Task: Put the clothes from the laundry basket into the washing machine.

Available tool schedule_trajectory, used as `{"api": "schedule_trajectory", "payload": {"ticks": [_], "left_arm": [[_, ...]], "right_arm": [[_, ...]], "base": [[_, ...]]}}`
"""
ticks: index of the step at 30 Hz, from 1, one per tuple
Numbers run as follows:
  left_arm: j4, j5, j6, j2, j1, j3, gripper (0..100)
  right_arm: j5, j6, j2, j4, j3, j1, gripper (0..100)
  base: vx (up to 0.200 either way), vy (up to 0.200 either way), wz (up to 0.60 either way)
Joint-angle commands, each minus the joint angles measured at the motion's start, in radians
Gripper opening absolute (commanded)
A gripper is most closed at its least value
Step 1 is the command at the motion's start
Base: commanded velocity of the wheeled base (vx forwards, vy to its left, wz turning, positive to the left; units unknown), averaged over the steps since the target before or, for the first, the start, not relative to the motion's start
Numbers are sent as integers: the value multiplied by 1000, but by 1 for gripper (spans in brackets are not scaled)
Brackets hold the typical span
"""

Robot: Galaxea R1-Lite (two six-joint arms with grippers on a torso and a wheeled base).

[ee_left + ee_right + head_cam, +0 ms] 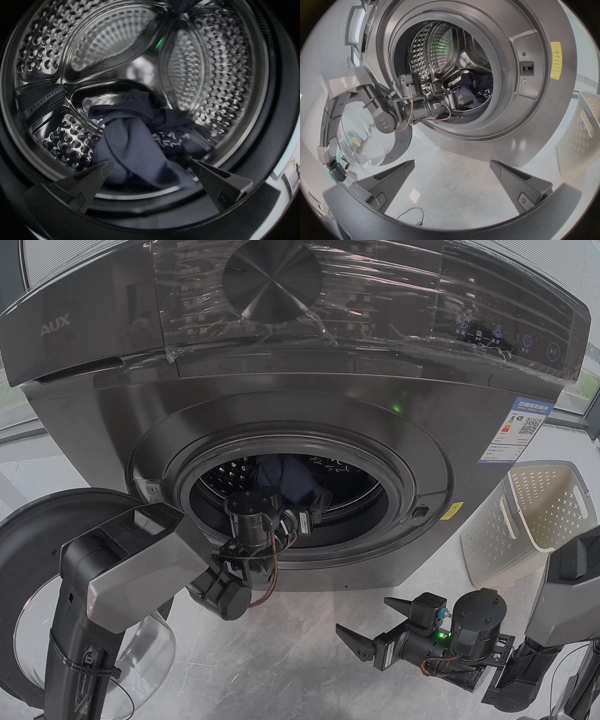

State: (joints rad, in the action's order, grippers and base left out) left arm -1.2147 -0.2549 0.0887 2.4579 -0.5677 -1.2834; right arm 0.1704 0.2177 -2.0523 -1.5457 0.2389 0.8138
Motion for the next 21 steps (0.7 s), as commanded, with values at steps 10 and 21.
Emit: {"api": "schedule_trajectory", "payload": {"ticks": [10, 21], "left_arm": [[-339, 59, 16, -431, -227, 800, 100], [-341, 71, 101, -708, -276, 1176, 100]], "right_arm": [[1, -1, 158, 1, -133, 34, 100], [17, 2, 293, 6, -236, -53, 100]], "base": [[0, 0, 0], [0, 0, 0]]}}
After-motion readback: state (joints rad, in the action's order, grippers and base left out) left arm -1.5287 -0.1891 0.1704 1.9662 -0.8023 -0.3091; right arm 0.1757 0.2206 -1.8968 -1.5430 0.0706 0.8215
